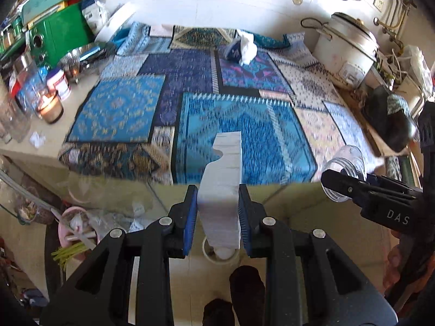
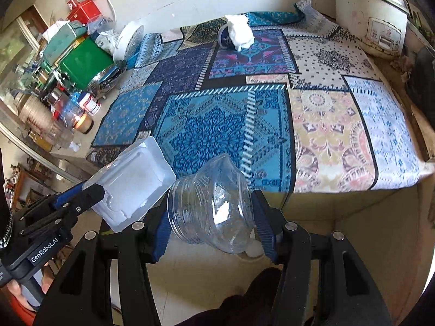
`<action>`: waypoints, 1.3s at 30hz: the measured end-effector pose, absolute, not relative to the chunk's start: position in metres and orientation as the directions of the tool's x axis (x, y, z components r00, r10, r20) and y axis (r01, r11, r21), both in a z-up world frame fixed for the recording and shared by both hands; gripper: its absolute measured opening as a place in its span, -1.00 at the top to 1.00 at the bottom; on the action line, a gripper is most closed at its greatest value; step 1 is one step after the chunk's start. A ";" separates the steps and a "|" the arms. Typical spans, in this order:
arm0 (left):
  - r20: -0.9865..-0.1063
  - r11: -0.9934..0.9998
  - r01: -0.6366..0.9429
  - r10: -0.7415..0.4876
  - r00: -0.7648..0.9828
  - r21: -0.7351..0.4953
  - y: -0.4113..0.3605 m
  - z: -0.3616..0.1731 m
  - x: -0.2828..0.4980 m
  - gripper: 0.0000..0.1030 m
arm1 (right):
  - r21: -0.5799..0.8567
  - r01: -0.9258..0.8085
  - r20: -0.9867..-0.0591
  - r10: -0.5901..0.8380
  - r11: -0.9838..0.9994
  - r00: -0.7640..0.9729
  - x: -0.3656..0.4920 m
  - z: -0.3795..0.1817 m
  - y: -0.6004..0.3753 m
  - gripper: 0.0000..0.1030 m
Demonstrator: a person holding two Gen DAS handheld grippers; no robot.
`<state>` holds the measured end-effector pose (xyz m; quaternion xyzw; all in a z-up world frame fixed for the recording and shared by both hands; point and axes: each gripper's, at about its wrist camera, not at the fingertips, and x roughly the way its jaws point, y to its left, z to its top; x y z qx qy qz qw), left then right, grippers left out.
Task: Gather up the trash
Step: 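Lower the card and clear bottle over the floor bin and open both tools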
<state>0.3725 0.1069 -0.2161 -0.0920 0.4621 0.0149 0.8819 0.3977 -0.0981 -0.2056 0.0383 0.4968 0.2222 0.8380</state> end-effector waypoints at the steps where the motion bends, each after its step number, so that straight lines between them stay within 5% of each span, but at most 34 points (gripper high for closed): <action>1: -0.825 0.983 -0.108 -0.064 0.562 -0.150 0.105 -0.222 0.366 0.46 | 0.284 -0.333 -0.821 0.407 0.899 0.400 0.393 -0.210 -0.097 0.00; 14: -0.924 0.976 -0.150 -0.091 0.371 -0.157 0.065 -0.348 0.354 0.46 | 0.272 -0.308 -0.906 0.350 0.912 0.237 0.385 -0.322 -0.118 0.00; 31: -0.981 0.911 -0.373 -0.130 0.141 -0.175 0.068 -0.679 0.383 0.46 | 0.181 -0.272 -0.976 0.206 0.945 0.067 0.414 -0.610 -0.130 0.00; 39: -0.989 0.903 -0.408 -0.103 0.104 -0.137 0.075 -0.796 0.396 0.46 | 0.241 -0.216 -0.965 0.257 0.946 0.049 0.444 -0.727 -0.109 0.00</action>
